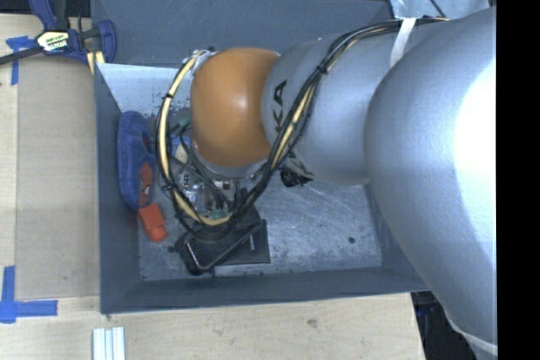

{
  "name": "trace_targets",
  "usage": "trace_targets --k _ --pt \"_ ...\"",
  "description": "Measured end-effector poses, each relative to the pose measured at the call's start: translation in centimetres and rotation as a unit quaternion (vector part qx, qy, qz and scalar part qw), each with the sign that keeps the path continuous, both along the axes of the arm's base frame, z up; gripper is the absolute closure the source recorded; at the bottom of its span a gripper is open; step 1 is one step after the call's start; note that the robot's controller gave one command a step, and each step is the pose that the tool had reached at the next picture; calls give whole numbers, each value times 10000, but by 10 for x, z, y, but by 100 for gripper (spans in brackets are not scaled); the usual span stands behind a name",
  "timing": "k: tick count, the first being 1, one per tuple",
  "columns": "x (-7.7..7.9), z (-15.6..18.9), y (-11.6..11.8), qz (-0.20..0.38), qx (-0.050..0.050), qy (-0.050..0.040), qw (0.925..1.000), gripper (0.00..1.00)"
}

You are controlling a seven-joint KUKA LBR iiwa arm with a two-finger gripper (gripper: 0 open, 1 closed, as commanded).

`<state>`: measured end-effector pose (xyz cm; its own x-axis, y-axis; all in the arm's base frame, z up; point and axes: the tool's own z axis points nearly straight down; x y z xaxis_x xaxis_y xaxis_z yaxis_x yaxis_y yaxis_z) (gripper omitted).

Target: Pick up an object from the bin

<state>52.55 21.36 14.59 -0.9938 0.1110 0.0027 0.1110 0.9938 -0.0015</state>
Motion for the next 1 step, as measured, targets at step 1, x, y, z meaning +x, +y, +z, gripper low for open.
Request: trace_targets --k 1 --pt "1 2 0 -4 5 -13 10000 0"
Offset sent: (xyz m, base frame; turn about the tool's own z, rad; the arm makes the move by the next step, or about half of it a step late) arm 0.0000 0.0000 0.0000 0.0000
